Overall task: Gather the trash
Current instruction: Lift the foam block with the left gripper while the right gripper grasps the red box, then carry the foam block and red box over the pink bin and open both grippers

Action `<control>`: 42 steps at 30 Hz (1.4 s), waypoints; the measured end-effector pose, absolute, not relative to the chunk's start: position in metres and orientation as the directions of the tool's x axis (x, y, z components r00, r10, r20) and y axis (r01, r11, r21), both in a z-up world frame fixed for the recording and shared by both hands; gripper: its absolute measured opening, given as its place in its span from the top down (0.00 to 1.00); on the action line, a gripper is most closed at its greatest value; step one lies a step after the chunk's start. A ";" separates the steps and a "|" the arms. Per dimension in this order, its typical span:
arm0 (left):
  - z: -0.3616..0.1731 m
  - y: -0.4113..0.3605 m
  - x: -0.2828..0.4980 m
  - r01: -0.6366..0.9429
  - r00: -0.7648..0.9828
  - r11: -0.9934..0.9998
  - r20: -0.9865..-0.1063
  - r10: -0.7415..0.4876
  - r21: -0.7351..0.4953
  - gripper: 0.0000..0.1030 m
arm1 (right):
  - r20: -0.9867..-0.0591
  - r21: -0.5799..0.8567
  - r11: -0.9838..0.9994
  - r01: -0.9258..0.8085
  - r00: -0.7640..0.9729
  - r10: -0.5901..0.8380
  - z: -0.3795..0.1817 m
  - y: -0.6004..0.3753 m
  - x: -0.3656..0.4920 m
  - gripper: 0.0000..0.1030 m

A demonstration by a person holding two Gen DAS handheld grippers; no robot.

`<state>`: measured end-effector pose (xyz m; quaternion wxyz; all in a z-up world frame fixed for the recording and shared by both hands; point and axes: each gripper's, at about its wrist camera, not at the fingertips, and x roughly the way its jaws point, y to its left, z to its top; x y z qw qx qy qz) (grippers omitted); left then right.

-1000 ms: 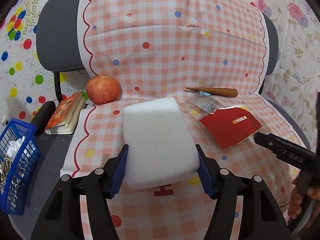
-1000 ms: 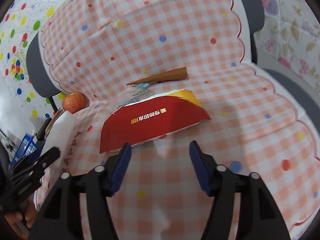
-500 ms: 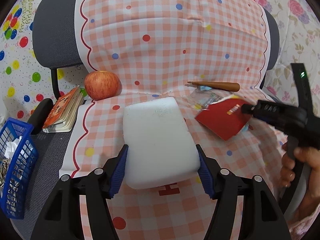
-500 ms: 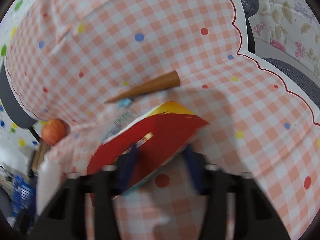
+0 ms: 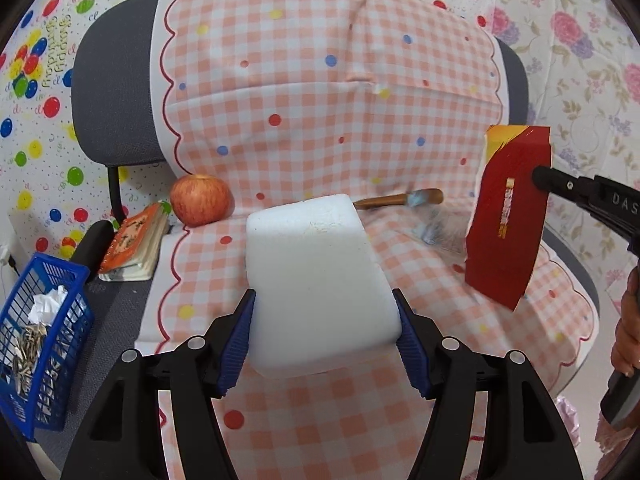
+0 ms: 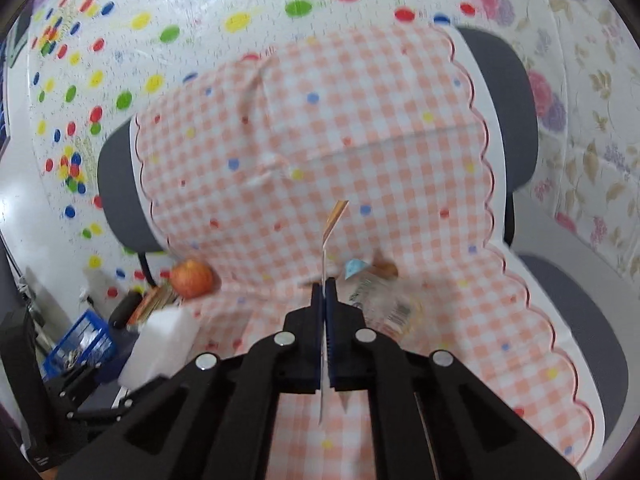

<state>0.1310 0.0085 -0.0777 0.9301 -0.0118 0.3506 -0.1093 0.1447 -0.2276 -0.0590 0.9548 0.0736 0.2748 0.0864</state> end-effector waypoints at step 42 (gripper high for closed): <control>-0.056 -0.111 0.009 0.560 0.624 0.821 -0.596 -0.505 -0.110 0.36 | -0.432 0.071 0.991 0.114 0.899 -0.072 -0.057 -0.304 -0.051 0.98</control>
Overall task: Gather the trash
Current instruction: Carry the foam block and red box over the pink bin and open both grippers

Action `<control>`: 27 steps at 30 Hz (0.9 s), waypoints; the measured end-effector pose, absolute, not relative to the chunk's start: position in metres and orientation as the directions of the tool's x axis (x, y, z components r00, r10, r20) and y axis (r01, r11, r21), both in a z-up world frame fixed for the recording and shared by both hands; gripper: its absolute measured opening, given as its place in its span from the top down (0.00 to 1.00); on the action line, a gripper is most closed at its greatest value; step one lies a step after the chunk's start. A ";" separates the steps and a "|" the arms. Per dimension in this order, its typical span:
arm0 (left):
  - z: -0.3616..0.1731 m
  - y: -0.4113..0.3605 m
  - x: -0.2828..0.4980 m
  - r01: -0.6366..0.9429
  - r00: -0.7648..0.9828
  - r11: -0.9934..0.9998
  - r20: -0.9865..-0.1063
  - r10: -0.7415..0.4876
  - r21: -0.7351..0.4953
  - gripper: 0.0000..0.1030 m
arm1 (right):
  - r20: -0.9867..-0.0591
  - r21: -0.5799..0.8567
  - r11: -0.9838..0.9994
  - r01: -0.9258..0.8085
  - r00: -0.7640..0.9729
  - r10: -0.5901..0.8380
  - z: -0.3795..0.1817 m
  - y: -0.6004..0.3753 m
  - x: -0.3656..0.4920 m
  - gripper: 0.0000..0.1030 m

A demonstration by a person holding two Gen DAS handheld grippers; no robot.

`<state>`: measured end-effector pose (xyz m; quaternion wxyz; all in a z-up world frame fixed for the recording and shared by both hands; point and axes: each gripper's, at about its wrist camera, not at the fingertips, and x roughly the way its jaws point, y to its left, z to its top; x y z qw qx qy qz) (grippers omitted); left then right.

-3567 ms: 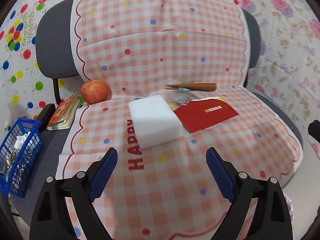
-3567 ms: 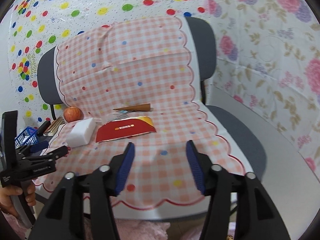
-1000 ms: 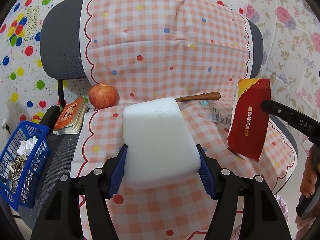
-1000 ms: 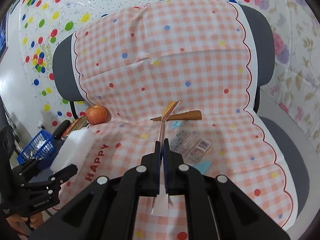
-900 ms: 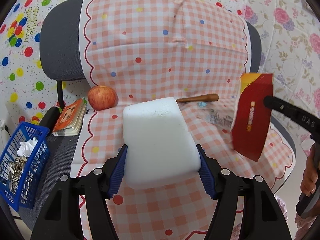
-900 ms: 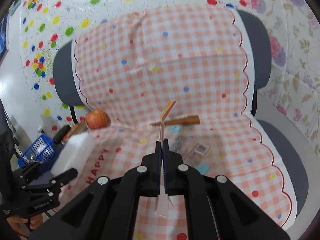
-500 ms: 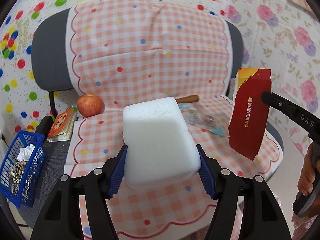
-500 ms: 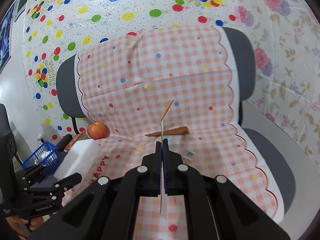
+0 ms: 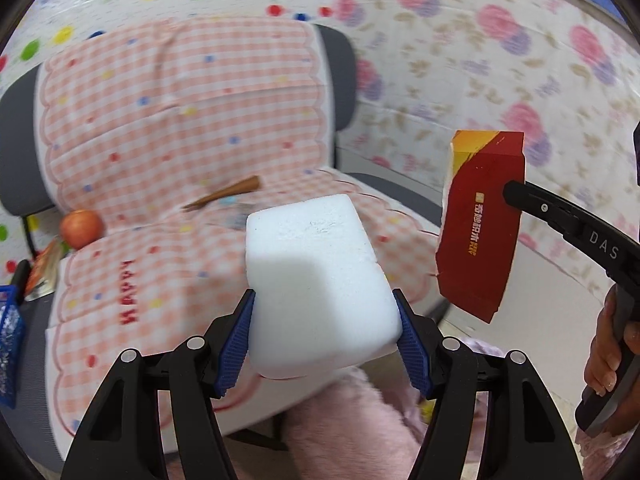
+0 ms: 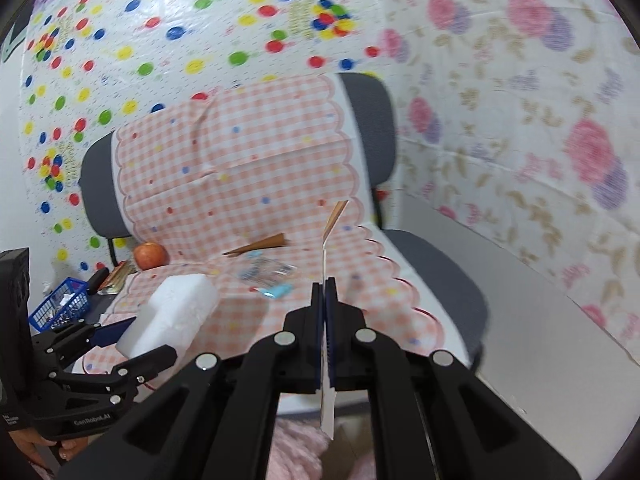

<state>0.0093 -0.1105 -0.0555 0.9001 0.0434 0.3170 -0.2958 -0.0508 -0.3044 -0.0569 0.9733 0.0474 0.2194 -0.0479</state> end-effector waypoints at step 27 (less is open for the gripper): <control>-0.103 -0.257 -0.093 0.839 0.344 0.532 -0.646 -0.682 -0.115 0.36 | -0.459 0.071 0.886 0.459 0.803 -0.379 -0.109 -0.383 -0.223 0.98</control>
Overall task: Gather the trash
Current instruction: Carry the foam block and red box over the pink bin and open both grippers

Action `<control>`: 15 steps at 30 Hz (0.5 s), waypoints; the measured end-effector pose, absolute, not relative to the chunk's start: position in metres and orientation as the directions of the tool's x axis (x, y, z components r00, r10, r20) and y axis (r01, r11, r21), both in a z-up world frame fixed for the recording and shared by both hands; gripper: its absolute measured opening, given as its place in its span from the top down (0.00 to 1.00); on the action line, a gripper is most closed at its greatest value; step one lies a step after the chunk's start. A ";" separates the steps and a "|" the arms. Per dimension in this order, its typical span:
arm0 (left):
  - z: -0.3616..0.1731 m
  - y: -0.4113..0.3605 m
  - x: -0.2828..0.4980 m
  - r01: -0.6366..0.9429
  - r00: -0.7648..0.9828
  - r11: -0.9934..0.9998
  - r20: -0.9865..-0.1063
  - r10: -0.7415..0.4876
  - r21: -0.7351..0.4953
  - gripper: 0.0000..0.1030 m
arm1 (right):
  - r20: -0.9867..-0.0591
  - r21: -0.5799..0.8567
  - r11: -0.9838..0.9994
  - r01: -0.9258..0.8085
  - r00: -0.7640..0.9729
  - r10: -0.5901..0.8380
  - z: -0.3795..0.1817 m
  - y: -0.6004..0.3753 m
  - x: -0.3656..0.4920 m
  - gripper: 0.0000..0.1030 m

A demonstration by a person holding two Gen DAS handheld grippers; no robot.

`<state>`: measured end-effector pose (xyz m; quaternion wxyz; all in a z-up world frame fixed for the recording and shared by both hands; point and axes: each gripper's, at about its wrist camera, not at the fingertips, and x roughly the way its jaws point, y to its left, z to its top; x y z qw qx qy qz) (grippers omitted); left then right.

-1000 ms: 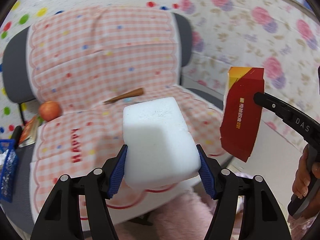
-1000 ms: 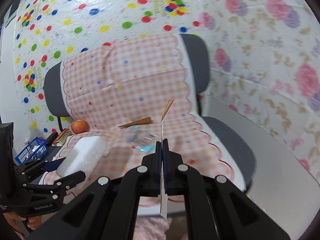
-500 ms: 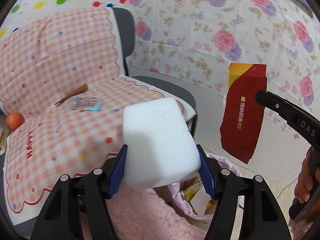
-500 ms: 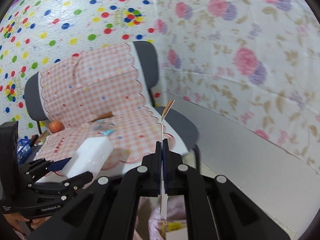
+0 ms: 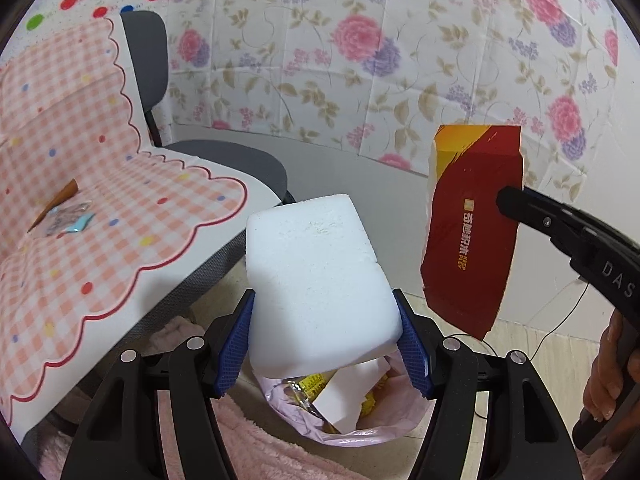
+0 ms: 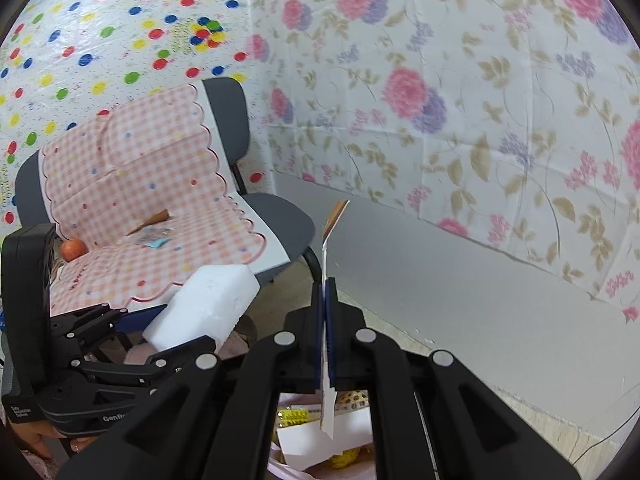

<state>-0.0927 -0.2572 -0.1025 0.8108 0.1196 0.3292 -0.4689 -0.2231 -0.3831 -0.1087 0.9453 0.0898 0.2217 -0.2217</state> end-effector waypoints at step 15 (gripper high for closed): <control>-0.122 -0.280 -0.064 0.804 0.313 0.574 -0.711 -0.630 -0.155 0.22 | -0.565 0.120 0.875 0.468 0.757 -0.327 -0.156 -0.421 -0.198 0.83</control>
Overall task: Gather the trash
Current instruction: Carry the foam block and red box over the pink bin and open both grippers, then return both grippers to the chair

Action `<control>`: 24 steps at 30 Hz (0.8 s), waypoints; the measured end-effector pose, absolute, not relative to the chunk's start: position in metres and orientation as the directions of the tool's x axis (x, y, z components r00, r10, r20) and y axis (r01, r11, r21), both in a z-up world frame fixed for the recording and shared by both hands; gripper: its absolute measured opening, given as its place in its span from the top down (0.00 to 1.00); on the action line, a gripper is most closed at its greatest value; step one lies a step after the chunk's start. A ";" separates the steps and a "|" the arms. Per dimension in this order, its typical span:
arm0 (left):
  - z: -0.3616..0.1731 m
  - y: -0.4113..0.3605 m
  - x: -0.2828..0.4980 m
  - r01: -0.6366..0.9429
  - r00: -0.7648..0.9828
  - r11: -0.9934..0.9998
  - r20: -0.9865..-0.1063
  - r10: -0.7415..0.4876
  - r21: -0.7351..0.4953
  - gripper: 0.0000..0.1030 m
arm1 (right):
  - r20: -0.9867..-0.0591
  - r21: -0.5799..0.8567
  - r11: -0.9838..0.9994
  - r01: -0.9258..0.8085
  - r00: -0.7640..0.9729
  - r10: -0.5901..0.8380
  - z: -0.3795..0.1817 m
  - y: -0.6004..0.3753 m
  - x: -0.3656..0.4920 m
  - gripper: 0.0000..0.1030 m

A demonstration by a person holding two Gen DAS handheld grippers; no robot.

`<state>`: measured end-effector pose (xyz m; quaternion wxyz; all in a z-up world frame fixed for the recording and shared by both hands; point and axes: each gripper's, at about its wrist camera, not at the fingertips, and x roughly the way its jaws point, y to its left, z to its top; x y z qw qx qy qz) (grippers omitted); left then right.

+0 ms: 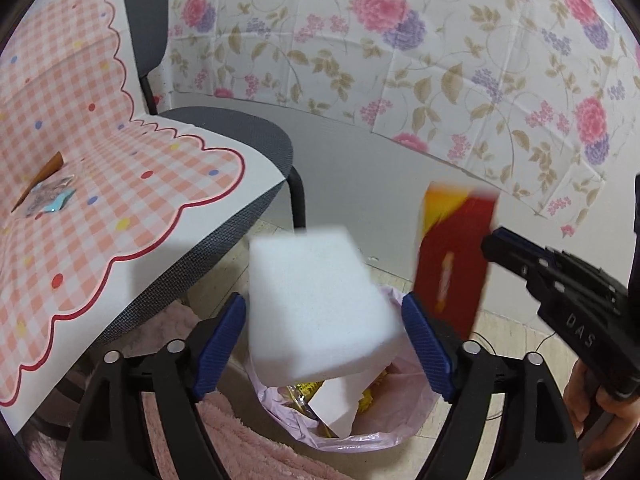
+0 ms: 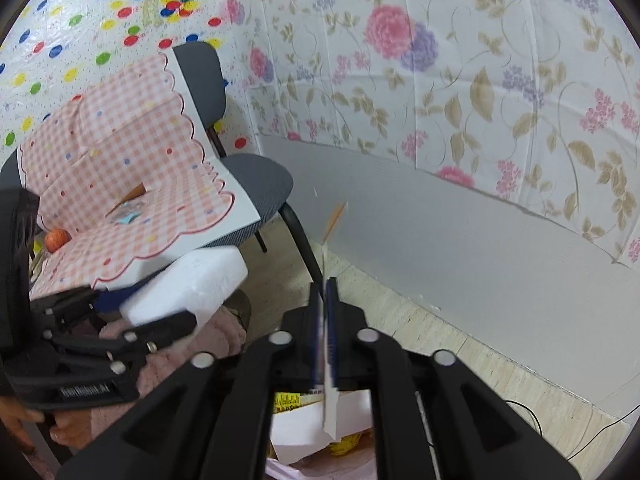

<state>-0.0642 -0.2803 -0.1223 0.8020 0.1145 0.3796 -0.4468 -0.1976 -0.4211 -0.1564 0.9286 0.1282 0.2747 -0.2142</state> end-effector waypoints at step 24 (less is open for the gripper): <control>-0.077 -0.152 -0.018 0.609 0.564 0.787 -0.644 -0.517 -0.098 0.22 | -0.435 0.111 0.930 0.350 0.858 -0.271 -0.083 -0.362 -0.170 0.58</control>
